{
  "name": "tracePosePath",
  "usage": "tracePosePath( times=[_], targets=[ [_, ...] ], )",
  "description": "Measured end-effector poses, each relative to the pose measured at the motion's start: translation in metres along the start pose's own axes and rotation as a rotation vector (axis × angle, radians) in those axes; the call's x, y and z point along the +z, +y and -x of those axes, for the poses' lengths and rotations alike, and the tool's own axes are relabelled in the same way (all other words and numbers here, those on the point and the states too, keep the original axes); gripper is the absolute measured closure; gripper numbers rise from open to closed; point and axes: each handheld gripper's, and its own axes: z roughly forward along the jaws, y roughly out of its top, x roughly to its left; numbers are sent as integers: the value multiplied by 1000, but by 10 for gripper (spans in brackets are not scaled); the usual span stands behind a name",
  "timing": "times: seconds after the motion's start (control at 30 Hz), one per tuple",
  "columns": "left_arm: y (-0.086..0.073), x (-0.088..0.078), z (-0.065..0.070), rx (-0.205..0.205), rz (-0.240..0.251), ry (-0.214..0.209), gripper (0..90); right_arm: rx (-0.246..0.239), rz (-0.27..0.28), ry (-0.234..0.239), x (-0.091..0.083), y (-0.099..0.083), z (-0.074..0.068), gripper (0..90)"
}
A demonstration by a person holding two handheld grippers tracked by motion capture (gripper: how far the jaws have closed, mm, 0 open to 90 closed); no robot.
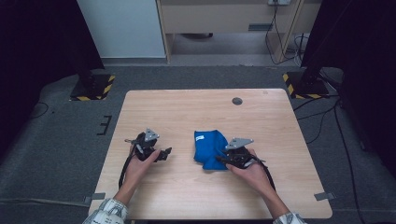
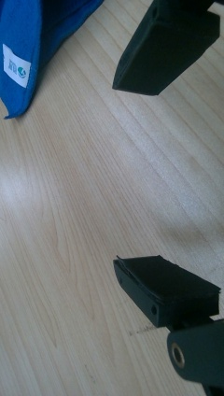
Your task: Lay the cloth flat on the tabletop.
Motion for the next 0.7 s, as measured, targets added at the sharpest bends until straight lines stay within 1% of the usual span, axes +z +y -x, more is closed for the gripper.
tracePosePath(
  times=[0.03, 0.07, 0.13, 0.17, 0.27, 0.3, 0.37, 0.43, 0.5, 0.53, 0.57, 0.6, 0.7],
  targets=[
    [0, 1, 0, 2, -3, -1, 114, 9, 7, -18, -3, 1, 0, 513],
    [0, 1, 0, 3, -4, -1, 114, 23, 16, -40, -7, 1, 1, 462],
    [-1, 1, 0, 4, -7, 1, 114, 56, 43, -67, -16, -2, 4, 385],
    [-1, 1, 0, 4, -9, 1, 114, 75, 44, -80, -20, -3, 5, 359],
    [-1, 1, 0, 3, -9, 0, 114, 97, 39, -86, -27, -9, 6, 364],
    [-1, 1, 0, 4, -10, 0, 114, 108, 32, -77, -28, -12, 6, 400],
    [-1, 1, 0, 6, -11, 1, 116, 114, 16, -48, -28, -15, 4, 431],
    [-1, 2, 0, 9, -14, 0, 116, 107, -9, -37, -26, -17, 2, 452],
    [-2, 2, 0, 11, -13, -1, 116, 94, -27, -37, -22, -18, 0, 554],
    [-1, 2, 0, 10, -13, -1, 117, 86, -26, -32, -21, -17, 0, 614],
    [-1, 2, 0, 10, -14, -1, 117, 82, -19, -34, -21, -16, 0, 653],
    [-1, 2, 1, 10, -13, -2, 117, 76, -5, -37, -22, -15, 0, 720],
    [-1, 1, 1, 11, -12, -7, 119, 66, 37, -29, -27, -9, 0, 800]
  ],
)
